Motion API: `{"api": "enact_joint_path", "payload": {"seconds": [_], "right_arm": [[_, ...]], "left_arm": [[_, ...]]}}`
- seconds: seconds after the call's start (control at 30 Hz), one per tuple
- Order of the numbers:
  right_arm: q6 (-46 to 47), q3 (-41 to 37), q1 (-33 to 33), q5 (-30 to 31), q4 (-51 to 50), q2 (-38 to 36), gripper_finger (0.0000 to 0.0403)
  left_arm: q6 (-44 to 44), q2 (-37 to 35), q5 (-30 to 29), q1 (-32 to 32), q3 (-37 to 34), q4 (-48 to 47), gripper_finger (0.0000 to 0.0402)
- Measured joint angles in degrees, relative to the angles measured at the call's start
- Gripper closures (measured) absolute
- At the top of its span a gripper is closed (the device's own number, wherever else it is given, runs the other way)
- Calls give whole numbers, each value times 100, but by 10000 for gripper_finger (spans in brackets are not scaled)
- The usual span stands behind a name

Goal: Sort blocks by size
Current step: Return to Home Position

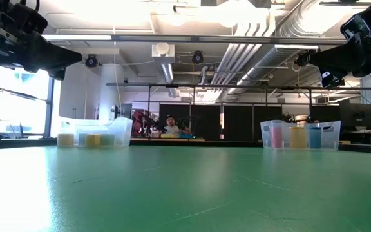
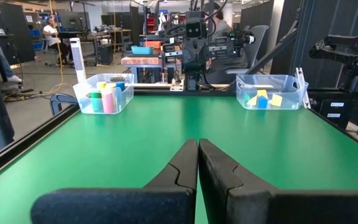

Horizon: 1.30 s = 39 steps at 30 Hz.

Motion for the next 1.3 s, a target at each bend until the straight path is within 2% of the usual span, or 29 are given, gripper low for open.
{"api": "enact_joint_path", "payload": {"seconds": [0.53, 0.7, 0.83, 1.3], "right_arm": [[8, 0, 0, 2, 0, 0, 402], [10, 0, 0, 4, 4, -2, 402], [100, 0, 0, 4, 4, -2, 402], [98, 0, 0, 4, 2, -2, 402]], "left_arm": [[0, -2, 0, 0, 0, 0, 401], [-1, 379, -284, -529, -1, 50, 401], [0, 576, -286, -754, 7, -1, 401], [0, 641, -297, -797, 7, 2, 401]]}}
